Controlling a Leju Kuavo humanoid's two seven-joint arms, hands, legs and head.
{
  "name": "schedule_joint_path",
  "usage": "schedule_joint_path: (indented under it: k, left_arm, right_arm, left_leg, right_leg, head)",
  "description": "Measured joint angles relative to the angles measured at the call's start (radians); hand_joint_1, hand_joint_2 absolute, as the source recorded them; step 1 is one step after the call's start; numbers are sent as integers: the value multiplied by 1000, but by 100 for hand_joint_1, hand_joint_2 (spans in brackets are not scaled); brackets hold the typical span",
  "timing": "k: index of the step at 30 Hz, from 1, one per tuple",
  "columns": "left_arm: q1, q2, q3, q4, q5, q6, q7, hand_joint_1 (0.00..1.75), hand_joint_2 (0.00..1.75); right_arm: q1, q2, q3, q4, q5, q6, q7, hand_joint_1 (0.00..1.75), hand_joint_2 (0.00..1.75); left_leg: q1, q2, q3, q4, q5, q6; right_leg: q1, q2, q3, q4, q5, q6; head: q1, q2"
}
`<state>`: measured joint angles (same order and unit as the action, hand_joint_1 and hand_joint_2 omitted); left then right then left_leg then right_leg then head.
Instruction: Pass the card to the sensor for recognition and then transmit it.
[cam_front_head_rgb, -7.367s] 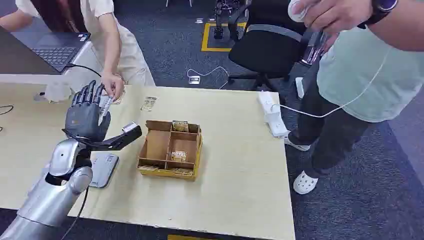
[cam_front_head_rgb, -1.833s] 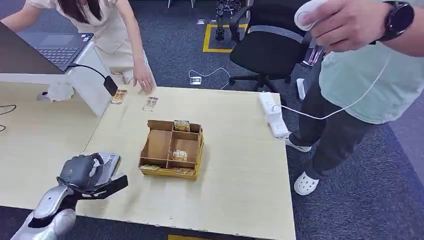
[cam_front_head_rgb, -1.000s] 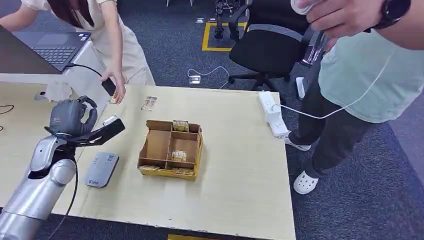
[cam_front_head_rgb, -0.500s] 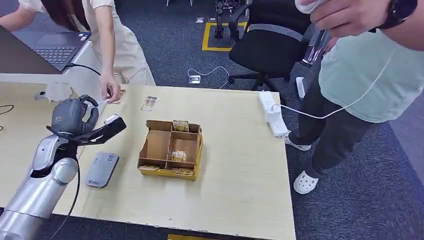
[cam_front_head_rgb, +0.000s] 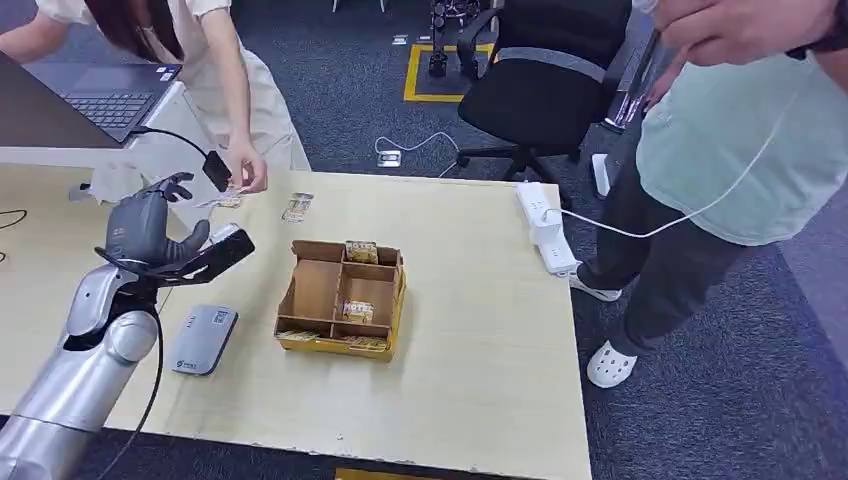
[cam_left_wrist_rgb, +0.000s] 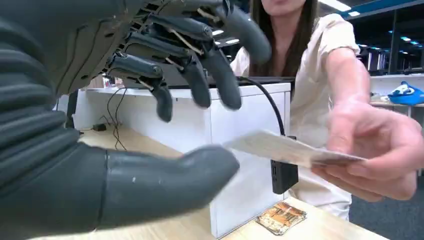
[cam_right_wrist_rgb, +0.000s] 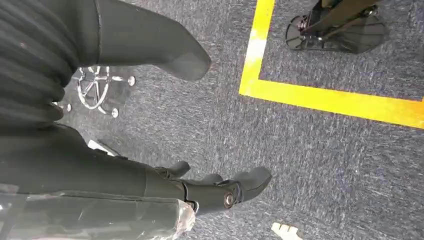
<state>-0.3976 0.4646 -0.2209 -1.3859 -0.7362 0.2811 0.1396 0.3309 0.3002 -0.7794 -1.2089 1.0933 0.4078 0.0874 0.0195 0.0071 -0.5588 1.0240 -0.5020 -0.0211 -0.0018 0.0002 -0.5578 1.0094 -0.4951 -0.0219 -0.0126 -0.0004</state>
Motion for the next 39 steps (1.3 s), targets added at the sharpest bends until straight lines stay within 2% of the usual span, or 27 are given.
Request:
schedule_joint_path:
  k: [10, 14, 17, 20, 22, 26, 28, 30, 36, 39]
  left_arm:
    - [0, 0, -2, 0, 7, 1, -2, 0, 175]
    - [0, 8, -2, 0, 36, -19, -28, 0, 175]
    - [0, 37, -6, 0, 132, -131, -112, 0, 175]
    - [0, 88, -16, -21, 299, -336, -238, 0, 175]
    - [-4, 136, -35, -50, 371, -457, -285, 0, 175]
    - [-20, 198, -51, -87, 399, -506, -286, 0, 175]
    - [-23, 215, -58, -97, 401, -512, -287, 0, 175]
    - [-34, 233, -68, -105, 420, -553, -303, 0, 175]
    - [-137, 355, -168, -176, 486, -707, -360, 0, 175]
    - [-181, 396, -248, -258, 436, -711, -363, 0, 175]
  right_arm:
    - [-1, 0, -1, 4, 2, 0, -1, 0, 175]
    - [-2, 0, -2, 6, 5, -1, -6, 0, 175]
    - [-4, -1, -5, 10, 7, -1, -12, 0, 175]
    - [-5, -3, -10, 15, 10, -4, -26, 0, 175]
    - [-6, -3, -16, 20, 14, -4, -32, 0, 175]
    - [-7, -3, -25, 27, 16, -6, -40, 0, 175]
    - [-9, -3, -27, 30, 17, -6, -40, 0, 175]
    - [-10, -4, -28, 33, 19, -7, -43, 0, 175]
    - [-16, -5, -55, 48, 38, -8, -72, 0, 175]
    - [-25, -5, -79, 56, 60, 10, -82, 0, 175]
  left_leg:
    - [0, 0, 0, 0, 0, 0]
    - [0, 0, 0, 0, 0, 0]
    - [0, 0, 0, 0, 0, 0]
    - [0, 1, 0, 0, 0, 0]
    - [0, 1, 0, 0, 0, 0]
    - [0, 1, -1, 0, 0, 0]
    - [0, 1, -1, 0, 0, 0]
    - [0, 2, -1, 0, 0, 0]
    - [1, 1, -1, 0, 0, 0]
    - [0, 1, -1, 0, 0, 0]
  right_leg:
    - [0, 0, 0, 0, 0, 0]
    - [0, 0, 0, 0, 0, 0]
    - [0, 0, 0, 0, 0, 0]
    - [1, 1, -1, 0, 0, 0]
    - [1, 1, -1, 0, 0, 0]
    - [1, 1, -1, 0, 0, 0]
    - [1, 1, -1, 0, 0, 0]
    - [1, 1, -1, 0, 0, 0]
    - [1, 1, -1, 0, 0, 0]
    - [1, 1, -1, 0, 0, 0]
  head:
    - [0, 0]
    - [0, 0]
    - [0, 0]
    - [0, 0]
    - [0, 0]
    - [0, 0]
    - [0, 0]
    - [0, 0]
    - [0, 0]
    - [0, 0]
